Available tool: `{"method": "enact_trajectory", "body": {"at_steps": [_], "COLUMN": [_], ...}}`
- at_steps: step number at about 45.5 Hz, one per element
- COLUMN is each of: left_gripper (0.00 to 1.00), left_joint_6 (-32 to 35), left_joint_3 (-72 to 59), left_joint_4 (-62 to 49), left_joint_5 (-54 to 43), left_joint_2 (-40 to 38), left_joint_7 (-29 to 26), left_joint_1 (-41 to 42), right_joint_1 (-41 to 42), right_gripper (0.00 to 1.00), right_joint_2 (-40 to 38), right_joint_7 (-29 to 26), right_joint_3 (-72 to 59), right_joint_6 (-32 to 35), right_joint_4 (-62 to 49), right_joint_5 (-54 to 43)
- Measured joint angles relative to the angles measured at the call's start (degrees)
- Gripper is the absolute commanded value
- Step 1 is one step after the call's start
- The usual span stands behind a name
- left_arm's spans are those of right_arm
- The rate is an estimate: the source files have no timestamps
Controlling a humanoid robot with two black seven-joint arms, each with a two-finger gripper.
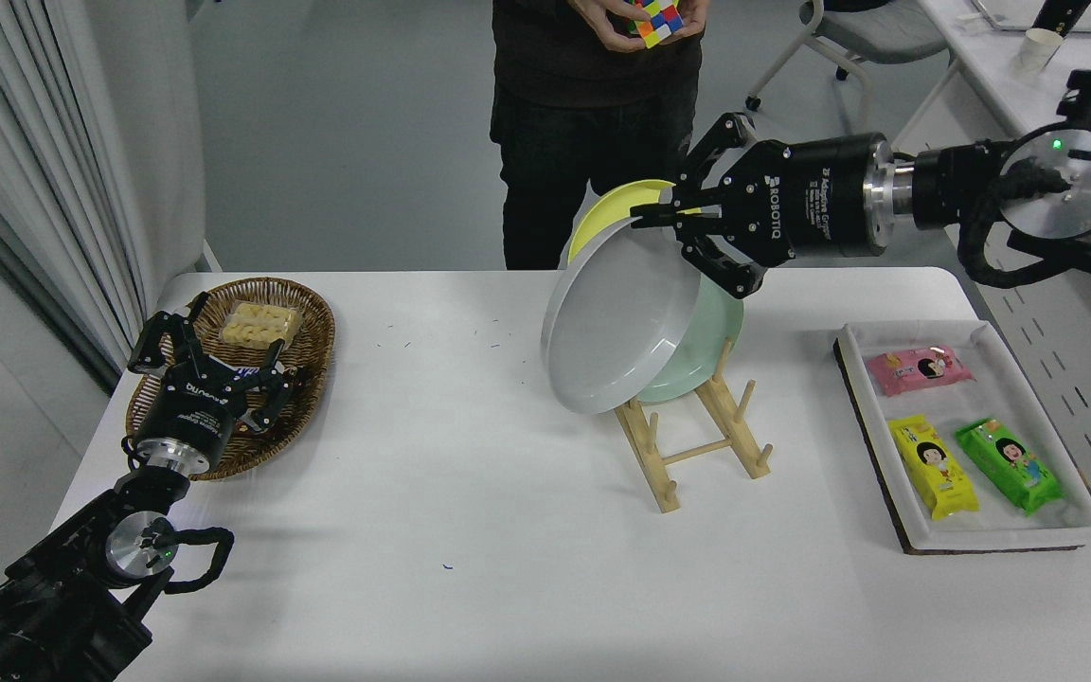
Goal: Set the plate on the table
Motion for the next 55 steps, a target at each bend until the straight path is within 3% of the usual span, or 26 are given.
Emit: {"method": "enact_trajectory", "body": {"at_steps": [13,35,55], "left_gripper": [0.98,0.98,0.98], "left_joint_6": [0.0,0.01,0.03], "left_joint_3": [0.0,-0.01,-0.01], "left_joint_4": [0.0,0.0,0.0], "left_joint_5": [0.0,0.0,-0.01], "left_joint_2": [0.0,0.0,0.0], "left_joint_7": [0.0,0.0,0.0], "left_joint_1": [0.0,0.0,0.0], "right_joint_1": [-1.66,-9.27,-14.25], "right_gripper": [0.0,0.0,0.0], "right_joint_2": [0.56,1.41,3.37], "right_joint_7": [-0.57,-1.03,-2.41], "right_joint_3": [1.72,10.99,19.37], "right_joint_6": [-1.12,-3.51,-9.66], "right_joint_4": [0.39,0.58,0.47], "right_joint_5": [-1.54,-13.44,-13.6]}}
